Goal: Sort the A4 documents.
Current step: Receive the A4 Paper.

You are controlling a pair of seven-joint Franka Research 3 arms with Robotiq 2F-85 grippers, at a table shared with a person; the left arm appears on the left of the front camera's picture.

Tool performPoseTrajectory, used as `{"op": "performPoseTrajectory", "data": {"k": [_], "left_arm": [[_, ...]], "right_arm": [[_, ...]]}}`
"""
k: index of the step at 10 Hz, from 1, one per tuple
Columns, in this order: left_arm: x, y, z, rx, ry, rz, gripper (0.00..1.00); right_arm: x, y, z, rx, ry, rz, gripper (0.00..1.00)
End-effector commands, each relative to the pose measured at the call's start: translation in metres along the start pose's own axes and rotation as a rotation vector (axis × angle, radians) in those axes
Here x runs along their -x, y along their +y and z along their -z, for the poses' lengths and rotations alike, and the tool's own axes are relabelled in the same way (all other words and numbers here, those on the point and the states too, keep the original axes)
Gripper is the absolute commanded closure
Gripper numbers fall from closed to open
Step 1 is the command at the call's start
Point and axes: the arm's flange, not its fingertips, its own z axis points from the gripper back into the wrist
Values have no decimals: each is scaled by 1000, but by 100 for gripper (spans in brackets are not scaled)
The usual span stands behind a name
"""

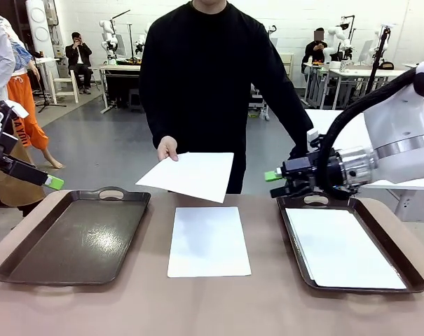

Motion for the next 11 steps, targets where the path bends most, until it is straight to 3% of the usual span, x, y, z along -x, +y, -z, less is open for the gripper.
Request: {"op": "performPoseTrajectory", "data": {"k": [1,4,11], "left_arm": [[2,3,2,16,-13,12,0],[2,3,2,16,-13,12,0],[2,3,2,16,-13,12,0]], "right_arm": [[-13,-11,21,-120,-120,101,0],[-26,-22,55,-230,-159,203,0],[-56,-53,102,-246,-162,404,0]]}}
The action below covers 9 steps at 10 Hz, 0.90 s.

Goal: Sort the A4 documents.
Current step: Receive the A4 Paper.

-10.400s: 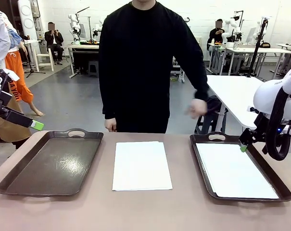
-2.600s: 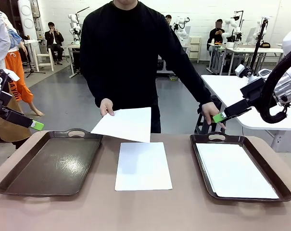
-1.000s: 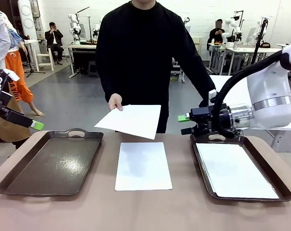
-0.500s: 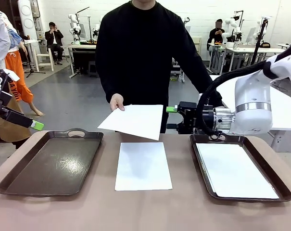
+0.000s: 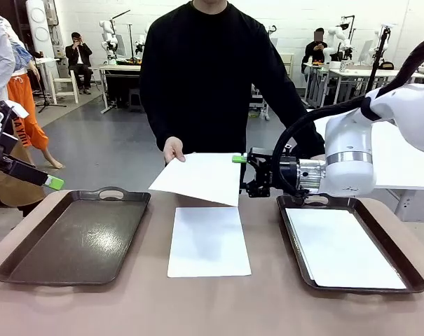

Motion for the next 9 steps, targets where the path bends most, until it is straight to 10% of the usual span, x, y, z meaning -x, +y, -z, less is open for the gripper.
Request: {"op": "performPoseTrajectory", "data": {"k": [1,5,9], "left_arm": [[2,3,2,16,-13,12,0],[2,3,2,16,-13,12,0],[2,3,2,16,-13,12,0]], "right_arm": [[-11,-4,14,4,-37,58,0],[-10,-12,19,-17,1,67,3],[-11,-15,19,-15,2,79,42]]}}
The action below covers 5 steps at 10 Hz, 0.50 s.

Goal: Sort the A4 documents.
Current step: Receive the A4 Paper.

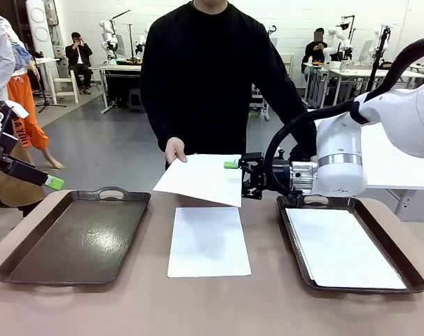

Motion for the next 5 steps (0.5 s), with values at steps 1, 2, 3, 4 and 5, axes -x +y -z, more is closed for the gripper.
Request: {"op": "performPoseTrajectory", "data": {"k": [1,2,3,4,5], "left_arm": [[2,3,2,16,-13,12,0],[2,3,2,16,-13,12,0],[2,3,2,16,-13,12,0],[2,3,2,16,-13,12,0],[2,3,2,16,-13,12,0]], "right_arm": [[-7,-4,6,-22,-14,20,58],[-9,-4,5,-28,-20,23,62],[-11,-4,4,-28,-26,26,78],[-12,-4,4,-27,-29,26,81],[-13,-5,4,-25,-31,30,97]]}}
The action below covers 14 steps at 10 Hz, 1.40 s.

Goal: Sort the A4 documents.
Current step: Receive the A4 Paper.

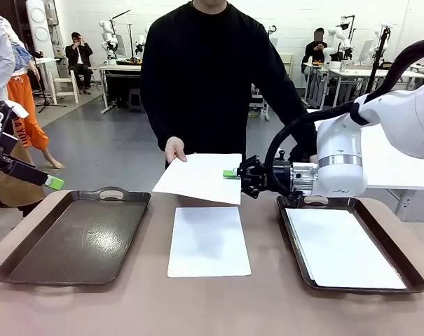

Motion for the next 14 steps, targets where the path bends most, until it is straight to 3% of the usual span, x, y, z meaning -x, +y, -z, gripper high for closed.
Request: {"op": "performPoseTrajectory", "data": {"k": [1,6,8,9,14], "left_arm": [[2,3,2,16,-13,12,0],[2,3,2,16,-13,12,0],[2,3,2,16,-13,12,0],[2,3,2,16,-13,12,0],[2,3,2,16,-13,12,0]], "right_arm": [[-10,-2,6,-13,-26,16,100],[-11,-2,7,-17,-20,16,100],[-8,1,11,-12,46,23,100],[-3,-1,2,-1,0,-1,100],[-3,-1,2,-1,0,-1,100]]}}
